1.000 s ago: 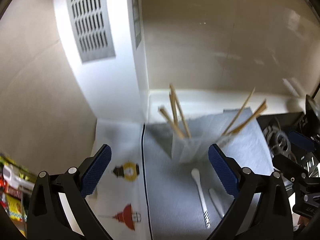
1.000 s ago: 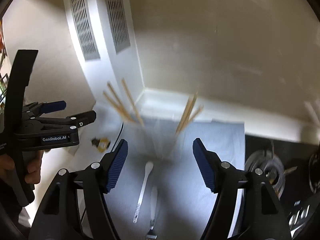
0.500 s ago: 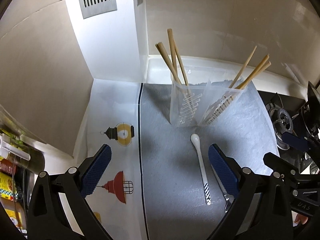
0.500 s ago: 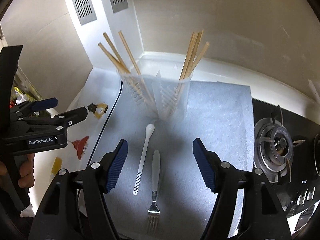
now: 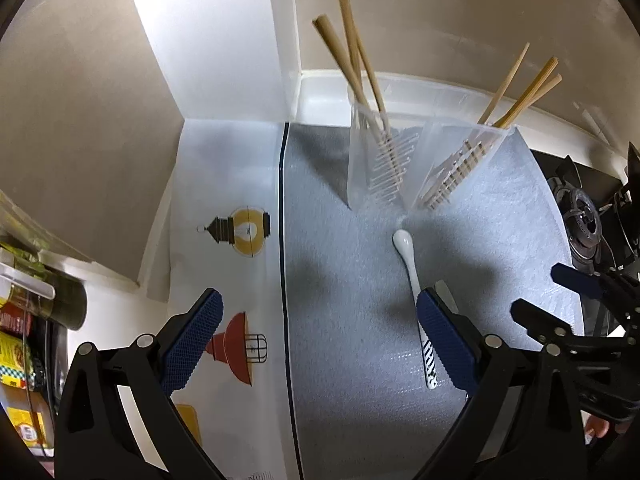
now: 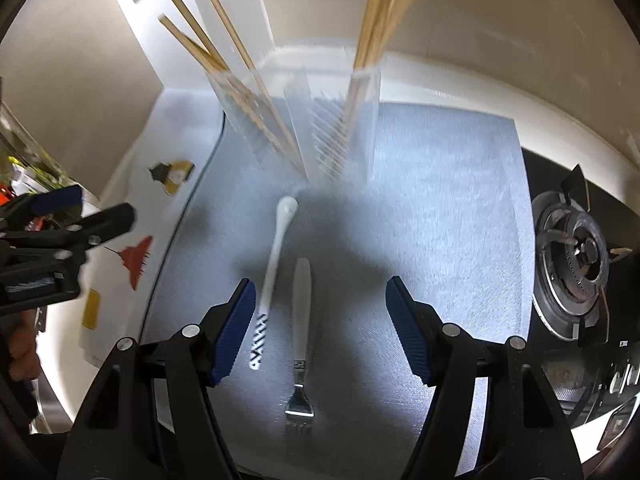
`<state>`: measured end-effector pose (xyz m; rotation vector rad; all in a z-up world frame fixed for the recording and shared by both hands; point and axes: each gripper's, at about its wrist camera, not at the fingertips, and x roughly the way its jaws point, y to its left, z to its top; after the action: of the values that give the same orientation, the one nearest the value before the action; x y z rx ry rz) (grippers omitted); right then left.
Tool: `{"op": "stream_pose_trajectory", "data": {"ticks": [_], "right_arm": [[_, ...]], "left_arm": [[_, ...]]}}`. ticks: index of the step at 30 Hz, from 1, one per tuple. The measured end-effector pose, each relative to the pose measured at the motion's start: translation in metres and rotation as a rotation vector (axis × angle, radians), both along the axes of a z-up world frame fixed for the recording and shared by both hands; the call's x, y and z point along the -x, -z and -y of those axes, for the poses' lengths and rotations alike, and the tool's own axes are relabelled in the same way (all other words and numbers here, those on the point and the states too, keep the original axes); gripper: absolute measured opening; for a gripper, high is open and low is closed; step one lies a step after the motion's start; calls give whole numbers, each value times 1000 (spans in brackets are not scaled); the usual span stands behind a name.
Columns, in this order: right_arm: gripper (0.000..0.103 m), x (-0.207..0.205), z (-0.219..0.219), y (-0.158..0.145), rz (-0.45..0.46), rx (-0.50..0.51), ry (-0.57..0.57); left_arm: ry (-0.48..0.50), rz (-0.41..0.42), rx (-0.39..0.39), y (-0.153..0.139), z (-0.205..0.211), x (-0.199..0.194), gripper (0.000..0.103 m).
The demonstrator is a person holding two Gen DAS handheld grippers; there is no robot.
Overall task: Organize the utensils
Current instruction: 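Lower the right tool onto the white-handled fork and close on it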
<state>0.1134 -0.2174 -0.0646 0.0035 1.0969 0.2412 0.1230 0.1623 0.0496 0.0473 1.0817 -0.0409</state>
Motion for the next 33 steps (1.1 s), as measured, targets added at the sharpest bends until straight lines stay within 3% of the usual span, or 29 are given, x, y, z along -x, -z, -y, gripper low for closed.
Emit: {"op": "stream_pose_trajectory", "data": {"ticks": [12,18,24,26,27,28,33], "right_arm": [[67,-22,-14,76,-179,76,-42],[63,-33,-33,96,-196,138,-88],[59,-36,-51,97,-162,170,-158],[48,-34,-50,96,-155,145,-164],[27,-33,-51,94,-145,139,-181],[21,-32,-53,94,-152,135,-189],[18,-36,-34,90,-157,95,-146]], "left_arm": [[-57,-72,-9,20,-19,6,95],[-90,-99,-14,27,-27,7,95],[-87,-115,-28,31,-23,6,95],[-84,-124,-28,34,-21,4,95],[-84,-129,-31,35,-20,3,95],[-83,-134,-32,36,-19,1,95],[-70,-155,-35,43,-13,-9,95]]}}
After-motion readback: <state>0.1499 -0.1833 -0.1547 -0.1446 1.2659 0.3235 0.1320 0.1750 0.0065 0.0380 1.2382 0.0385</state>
